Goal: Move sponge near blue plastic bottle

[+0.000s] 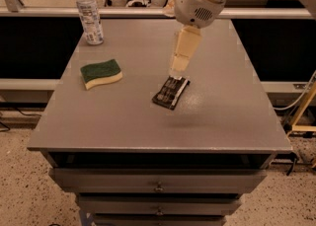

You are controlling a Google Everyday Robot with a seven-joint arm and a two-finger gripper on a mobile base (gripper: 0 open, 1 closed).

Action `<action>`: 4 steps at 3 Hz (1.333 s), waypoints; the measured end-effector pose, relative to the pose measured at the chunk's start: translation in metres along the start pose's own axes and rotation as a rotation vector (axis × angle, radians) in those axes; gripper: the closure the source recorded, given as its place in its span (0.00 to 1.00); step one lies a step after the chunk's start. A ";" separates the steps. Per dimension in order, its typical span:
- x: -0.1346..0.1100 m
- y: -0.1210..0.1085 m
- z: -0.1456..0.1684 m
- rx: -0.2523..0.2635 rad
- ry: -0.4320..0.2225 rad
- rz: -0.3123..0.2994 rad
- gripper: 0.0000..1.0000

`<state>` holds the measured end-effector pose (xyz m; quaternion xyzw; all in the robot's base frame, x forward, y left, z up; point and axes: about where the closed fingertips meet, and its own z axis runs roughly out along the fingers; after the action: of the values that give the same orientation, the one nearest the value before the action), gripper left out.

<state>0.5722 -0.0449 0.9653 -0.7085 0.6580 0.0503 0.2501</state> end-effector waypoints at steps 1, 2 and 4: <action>-0.012 -0.024 0.030 0.006 -0.036 -0.004 0.00; -0.019 -0.045 0.056 0.006 -0.066 0.024 0.00; -0.051 -0.068 0.102 -0.025 -0.181 0.094 0.00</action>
Offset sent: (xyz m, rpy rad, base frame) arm 0.0881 0.0593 -0.0409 0.1170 0.0188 -0.0312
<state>0.6570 0.0450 0.9167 -0.6724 0.6646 0.1339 0.2971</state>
